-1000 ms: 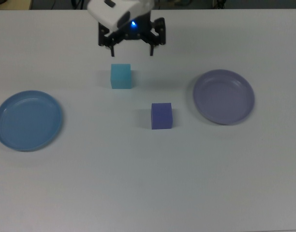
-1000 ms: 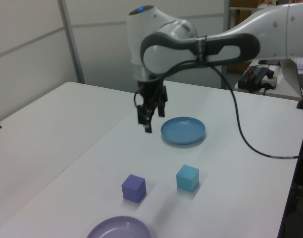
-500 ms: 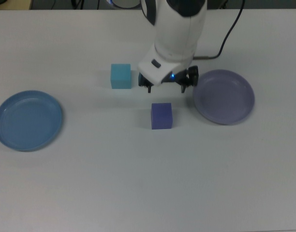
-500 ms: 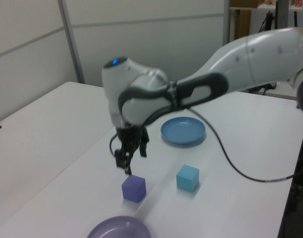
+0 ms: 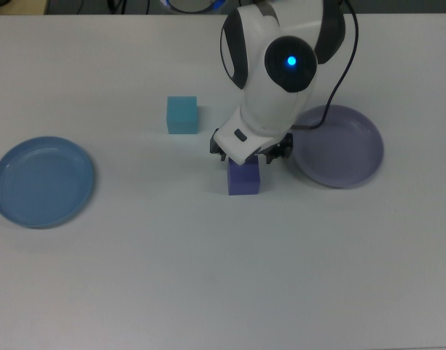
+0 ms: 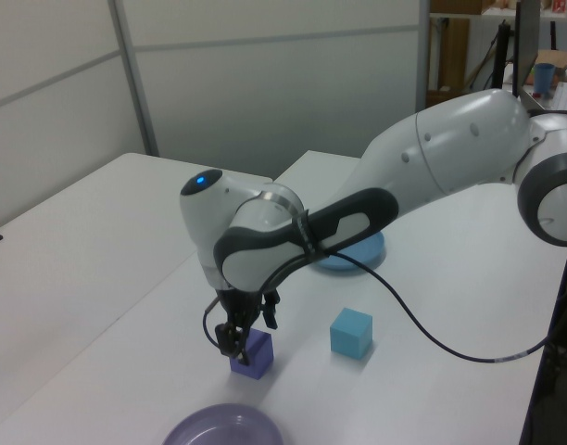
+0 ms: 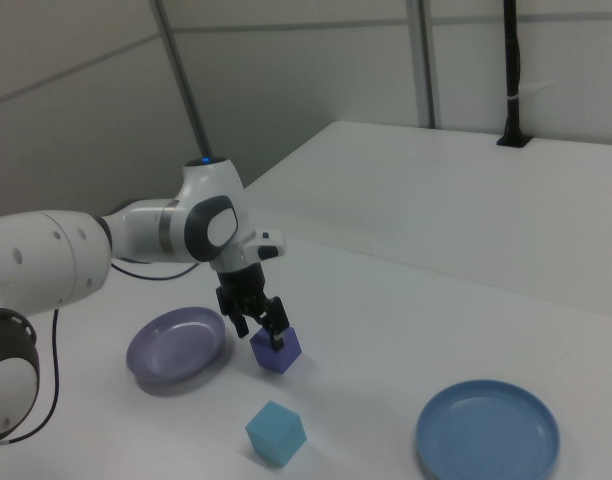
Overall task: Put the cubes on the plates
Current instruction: 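Carry the purple cube over the lavender plate and lower it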
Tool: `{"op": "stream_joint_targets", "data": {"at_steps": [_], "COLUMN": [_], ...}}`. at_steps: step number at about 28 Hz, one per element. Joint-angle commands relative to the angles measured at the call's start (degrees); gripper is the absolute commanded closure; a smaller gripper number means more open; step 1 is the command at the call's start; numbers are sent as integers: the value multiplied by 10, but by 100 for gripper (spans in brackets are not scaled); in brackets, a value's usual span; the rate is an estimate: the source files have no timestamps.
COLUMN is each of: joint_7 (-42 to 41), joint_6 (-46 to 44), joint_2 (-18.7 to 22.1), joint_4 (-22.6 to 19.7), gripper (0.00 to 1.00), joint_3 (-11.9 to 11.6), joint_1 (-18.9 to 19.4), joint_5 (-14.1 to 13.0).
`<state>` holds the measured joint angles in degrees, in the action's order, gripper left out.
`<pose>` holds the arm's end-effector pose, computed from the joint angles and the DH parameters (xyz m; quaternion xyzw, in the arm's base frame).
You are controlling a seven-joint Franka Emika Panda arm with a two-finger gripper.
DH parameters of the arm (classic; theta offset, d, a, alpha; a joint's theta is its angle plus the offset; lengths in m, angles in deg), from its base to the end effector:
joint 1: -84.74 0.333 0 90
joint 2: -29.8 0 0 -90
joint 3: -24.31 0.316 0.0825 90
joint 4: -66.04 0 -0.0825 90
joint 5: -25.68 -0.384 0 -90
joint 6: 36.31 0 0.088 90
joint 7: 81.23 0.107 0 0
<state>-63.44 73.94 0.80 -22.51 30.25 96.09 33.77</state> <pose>0.6529 0.1829 0.3493 0.9971 0.0193 -0.0472 0.0560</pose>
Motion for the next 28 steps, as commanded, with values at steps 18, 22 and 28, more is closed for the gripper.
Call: {"op": "stream_joint_targets", "data": {"at_steps": [18,22,28], "joint_7": [44,44,46], "joint_6": [23,1,-55], "joint_2": [20,49,73], "joint_4": [-8,-6,-5], "gripper": [86,85,83], "joint_3": [-1,1,36], "joint_1": [9,32,68], "joint_5": [10,7,7]}}
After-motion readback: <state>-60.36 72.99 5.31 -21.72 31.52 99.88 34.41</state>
